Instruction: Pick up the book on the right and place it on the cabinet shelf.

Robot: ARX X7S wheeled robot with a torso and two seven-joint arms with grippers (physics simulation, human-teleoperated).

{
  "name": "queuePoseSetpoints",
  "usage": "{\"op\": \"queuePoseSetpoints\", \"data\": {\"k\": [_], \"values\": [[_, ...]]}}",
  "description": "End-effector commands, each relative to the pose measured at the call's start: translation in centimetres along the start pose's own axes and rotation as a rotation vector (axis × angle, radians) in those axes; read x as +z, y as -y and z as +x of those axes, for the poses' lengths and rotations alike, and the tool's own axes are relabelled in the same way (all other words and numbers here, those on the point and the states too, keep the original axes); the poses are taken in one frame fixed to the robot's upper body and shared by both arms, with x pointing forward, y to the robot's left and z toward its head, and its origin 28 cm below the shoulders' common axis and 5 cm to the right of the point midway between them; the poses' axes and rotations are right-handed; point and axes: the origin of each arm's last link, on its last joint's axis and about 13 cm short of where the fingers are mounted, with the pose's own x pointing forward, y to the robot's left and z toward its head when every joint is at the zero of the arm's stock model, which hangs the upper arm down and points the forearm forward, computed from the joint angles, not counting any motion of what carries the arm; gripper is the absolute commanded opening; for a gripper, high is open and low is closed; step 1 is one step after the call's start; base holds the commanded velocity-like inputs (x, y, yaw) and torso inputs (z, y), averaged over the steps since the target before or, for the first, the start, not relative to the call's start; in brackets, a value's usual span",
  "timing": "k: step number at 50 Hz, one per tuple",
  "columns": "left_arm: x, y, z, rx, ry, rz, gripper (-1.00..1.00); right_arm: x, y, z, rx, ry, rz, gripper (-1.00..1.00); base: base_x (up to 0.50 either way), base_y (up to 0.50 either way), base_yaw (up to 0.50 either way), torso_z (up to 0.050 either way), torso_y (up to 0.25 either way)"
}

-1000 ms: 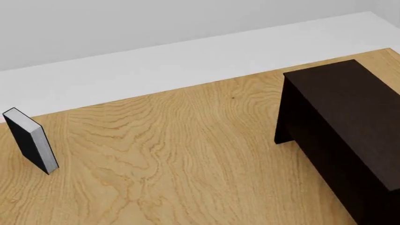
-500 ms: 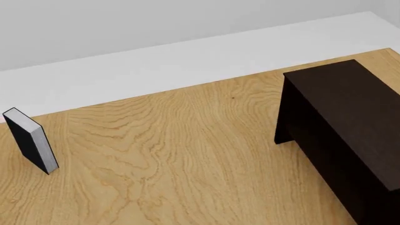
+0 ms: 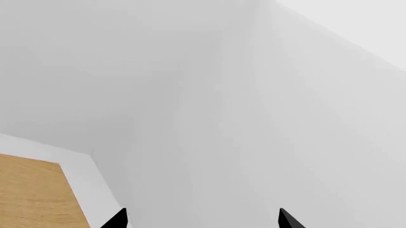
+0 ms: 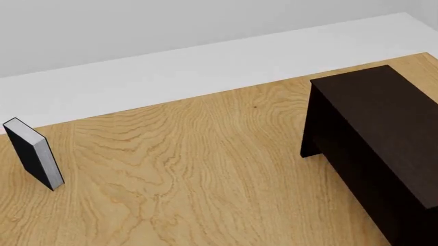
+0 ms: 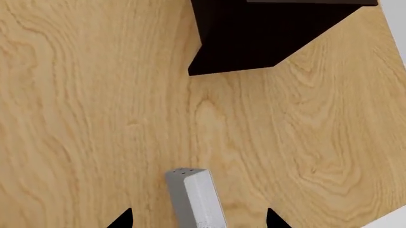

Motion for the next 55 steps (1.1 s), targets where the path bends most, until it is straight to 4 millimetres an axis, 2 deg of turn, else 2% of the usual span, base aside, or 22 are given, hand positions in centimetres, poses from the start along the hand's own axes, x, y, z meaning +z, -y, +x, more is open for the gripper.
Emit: {"op": "queuePoseSetpoints", "data": {"k": [1,55], "values": [[0.0,0.0,0.0,0.0,0.002,-0.001,1.0,-0.4,0.1,0.9,0.008,-0.038,-0.001,1.0,0.0,0.0,0.0,0.0,0.0],[0.2,0.1,-0.1,-0.005,0.017,0.007,1.0,-1.6,0.8,6.2,0.035,-0.13,0.041,1.0,0.0,0.0,0.0,0.0,0.0]]}}
